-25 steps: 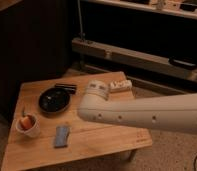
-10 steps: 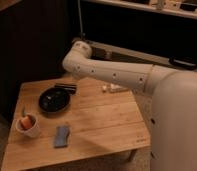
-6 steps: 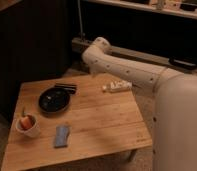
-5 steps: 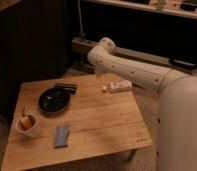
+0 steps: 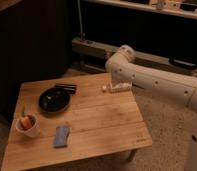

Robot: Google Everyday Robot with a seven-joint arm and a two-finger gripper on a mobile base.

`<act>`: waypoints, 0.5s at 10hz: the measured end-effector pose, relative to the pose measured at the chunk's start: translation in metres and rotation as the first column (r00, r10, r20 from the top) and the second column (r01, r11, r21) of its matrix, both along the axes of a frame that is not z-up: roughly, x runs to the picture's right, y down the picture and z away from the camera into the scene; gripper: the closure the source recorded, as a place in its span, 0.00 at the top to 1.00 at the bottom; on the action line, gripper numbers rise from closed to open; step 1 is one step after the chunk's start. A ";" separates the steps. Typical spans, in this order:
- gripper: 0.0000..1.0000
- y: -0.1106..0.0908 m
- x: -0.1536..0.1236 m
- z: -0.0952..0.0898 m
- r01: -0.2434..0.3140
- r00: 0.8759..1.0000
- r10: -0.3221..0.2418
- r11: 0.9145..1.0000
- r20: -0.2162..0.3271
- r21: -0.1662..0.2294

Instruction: Move the arm in a circular motion

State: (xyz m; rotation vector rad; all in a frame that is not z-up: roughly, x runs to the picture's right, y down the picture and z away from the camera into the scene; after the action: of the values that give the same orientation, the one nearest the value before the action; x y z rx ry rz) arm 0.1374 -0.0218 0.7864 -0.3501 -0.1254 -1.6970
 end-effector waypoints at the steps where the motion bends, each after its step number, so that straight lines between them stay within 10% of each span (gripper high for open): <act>1: 0.61 0.022 -0.009 -0.017 -0.008 1.000 0.008 1.000 0.008 -0.010; 5: 0.61 0.091 -0.059 -0.075 -0.015 0.998 0.018 0.999 0.062 -0.042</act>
State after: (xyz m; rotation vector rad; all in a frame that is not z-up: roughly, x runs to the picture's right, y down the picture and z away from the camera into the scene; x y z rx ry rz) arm 0.0787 0.0688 0.7112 -0.3261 -0.2088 -1.6913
